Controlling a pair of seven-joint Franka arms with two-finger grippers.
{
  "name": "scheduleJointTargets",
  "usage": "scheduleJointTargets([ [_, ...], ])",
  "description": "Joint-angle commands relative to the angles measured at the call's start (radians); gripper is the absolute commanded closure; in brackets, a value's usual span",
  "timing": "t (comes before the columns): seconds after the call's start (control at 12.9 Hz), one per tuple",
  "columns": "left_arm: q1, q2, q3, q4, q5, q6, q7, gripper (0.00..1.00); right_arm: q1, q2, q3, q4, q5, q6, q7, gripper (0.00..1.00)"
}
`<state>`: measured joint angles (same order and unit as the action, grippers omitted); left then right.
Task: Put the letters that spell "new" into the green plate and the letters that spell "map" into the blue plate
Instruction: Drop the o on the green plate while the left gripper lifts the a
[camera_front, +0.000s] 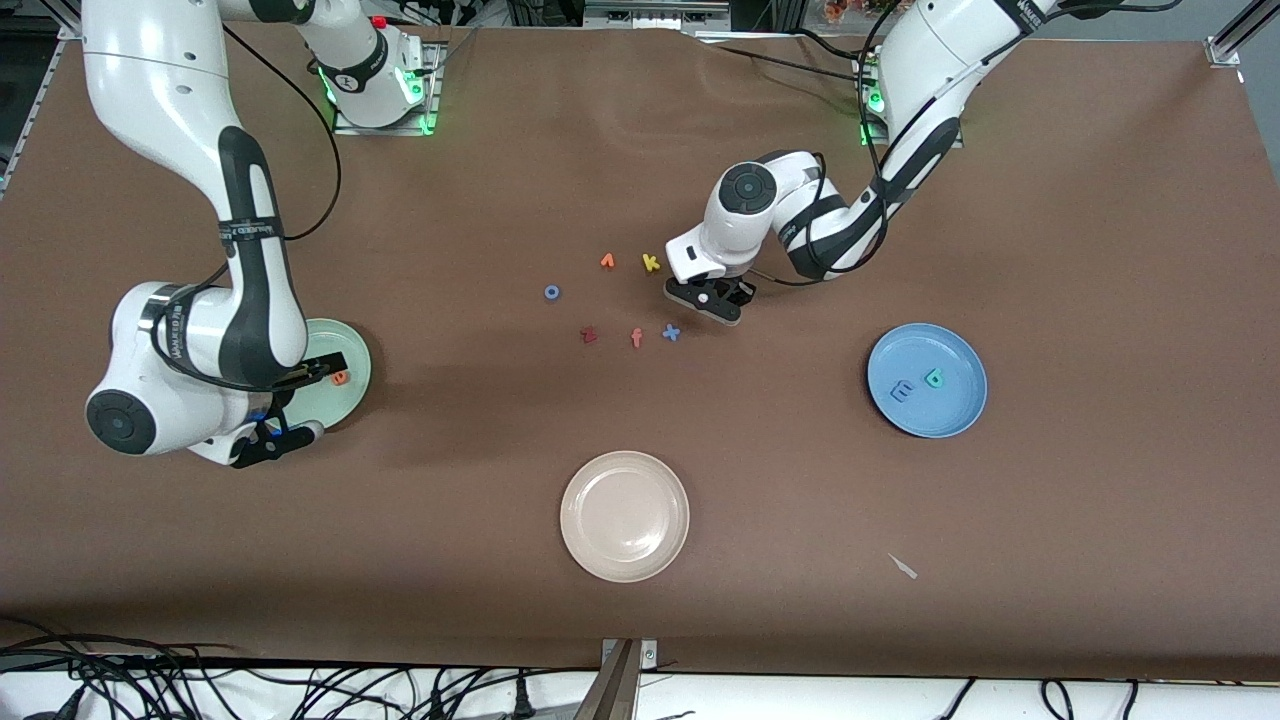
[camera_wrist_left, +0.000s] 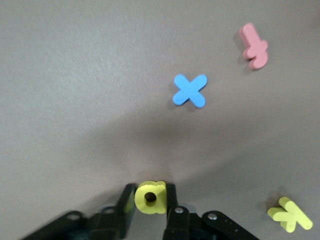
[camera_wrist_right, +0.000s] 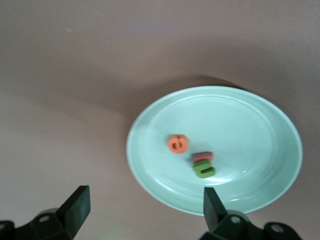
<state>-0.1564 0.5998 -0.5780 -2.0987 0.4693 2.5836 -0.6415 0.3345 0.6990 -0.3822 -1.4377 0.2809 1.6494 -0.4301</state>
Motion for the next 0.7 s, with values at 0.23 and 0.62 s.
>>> scheduleJointTargets([
  [0.23,0.021,-0.078,0.001,0.009,0.041,-0.115,-0.004,0.98,0.053,-0.073,0.0,0.02,0.037,-0.059,0.163,0.0],
  [0.62,0.164,-0.193,-0.008,0.038,0.04,-0.365,0.182,0.98,0.144,-0.162,0.0,0.002,0.009,-0.045,0.287,0.0],
])
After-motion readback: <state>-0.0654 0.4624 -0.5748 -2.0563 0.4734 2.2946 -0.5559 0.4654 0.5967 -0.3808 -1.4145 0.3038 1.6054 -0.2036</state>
